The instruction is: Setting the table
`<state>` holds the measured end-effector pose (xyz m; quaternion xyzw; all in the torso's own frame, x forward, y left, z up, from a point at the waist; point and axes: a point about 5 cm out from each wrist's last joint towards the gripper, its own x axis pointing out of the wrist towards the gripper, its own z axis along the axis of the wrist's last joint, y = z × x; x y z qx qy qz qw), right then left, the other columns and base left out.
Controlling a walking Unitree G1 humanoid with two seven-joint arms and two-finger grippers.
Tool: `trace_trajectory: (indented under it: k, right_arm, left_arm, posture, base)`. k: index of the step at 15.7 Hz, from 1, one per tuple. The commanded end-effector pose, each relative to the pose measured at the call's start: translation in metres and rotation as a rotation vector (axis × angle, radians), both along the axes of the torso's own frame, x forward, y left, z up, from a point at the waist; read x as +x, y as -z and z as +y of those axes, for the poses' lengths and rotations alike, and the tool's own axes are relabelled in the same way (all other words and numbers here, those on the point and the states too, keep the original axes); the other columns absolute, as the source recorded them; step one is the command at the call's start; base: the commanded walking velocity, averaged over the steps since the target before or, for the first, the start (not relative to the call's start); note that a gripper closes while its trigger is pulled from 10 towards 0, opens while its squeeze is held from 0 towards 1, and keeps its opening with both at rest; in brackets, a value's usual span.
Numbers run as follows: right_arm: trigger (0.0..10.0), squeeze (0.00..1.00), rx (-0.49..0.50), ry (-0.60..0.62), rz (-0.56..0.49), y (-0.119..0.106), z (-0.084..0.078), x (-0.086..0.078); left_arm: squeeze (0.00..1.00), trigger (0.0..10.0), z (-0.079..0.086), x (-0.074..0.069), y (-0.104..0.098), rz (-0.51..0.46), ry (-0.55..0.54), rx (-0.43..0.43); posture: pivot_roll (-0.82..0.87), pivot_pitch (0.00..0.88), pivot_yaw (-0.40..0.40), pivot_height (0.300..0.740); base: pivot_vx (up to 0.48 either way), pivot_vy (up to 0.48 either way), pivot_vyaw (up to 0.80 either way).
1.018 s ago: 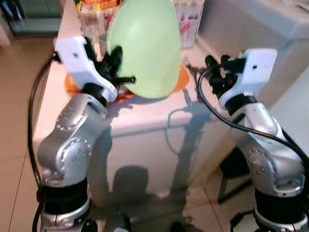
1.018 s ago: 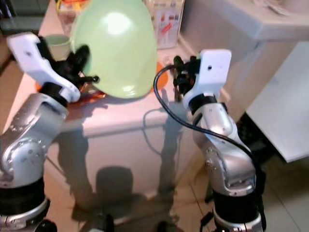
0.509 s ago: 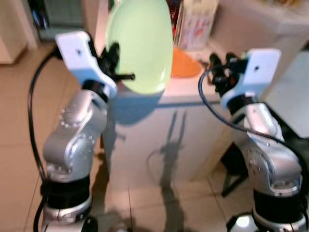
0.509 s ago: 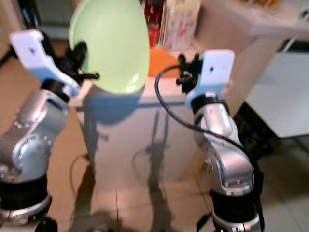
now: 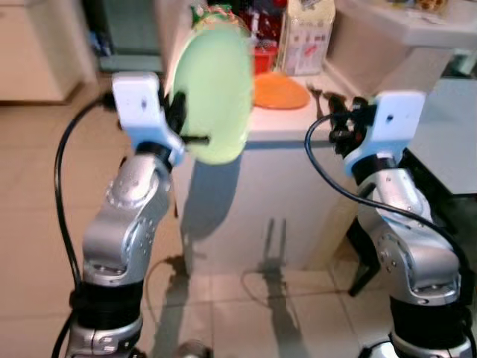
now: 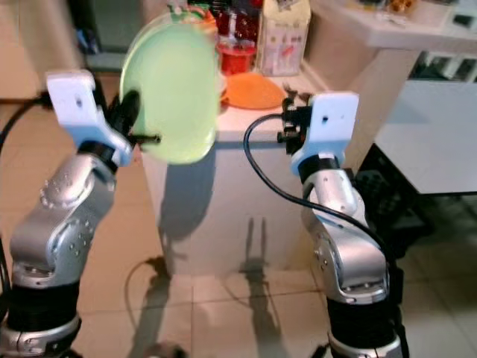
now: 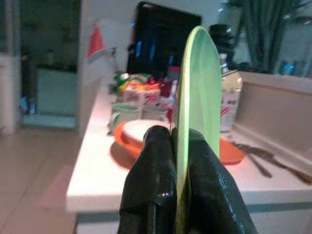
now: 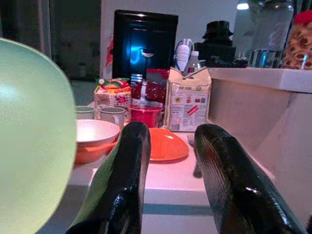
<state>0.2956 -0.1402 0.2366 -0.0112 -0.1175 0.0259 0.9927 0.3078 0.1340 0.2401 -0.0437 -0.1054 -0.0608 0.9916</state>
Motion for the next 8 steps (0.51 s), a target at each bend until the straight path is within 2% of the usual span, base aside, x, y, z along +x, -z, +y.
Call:
trace_trajectory:
  k: [1, 8]
  right_arm:
    - [10.0, 0.0, -0.009, 0.013, 0.005, 0.0012, -0.0015, 0.0015]
    - [10.0, 0.0, -0.019, 0.038, 0.021, 0.0048, -0.0057, 0.0046]
  left_arm:
    - [0.0, 10.0, -0.0077, -0.0003, -0.0134, -0.069, 0.023, 0.004]
    - [0.0, 10.0, -0.0116, 0.0025, -0.0104, -0.072, 0.013, 0.042]
  posture:
    - [0.01, 0.0, -0.029, 0.74]
    - [0.0, 0.0, -0.026, 0.74]
  base:
    - [0.0, -0.454, 0.8]
    - [0.0, -0.459, 0.8]
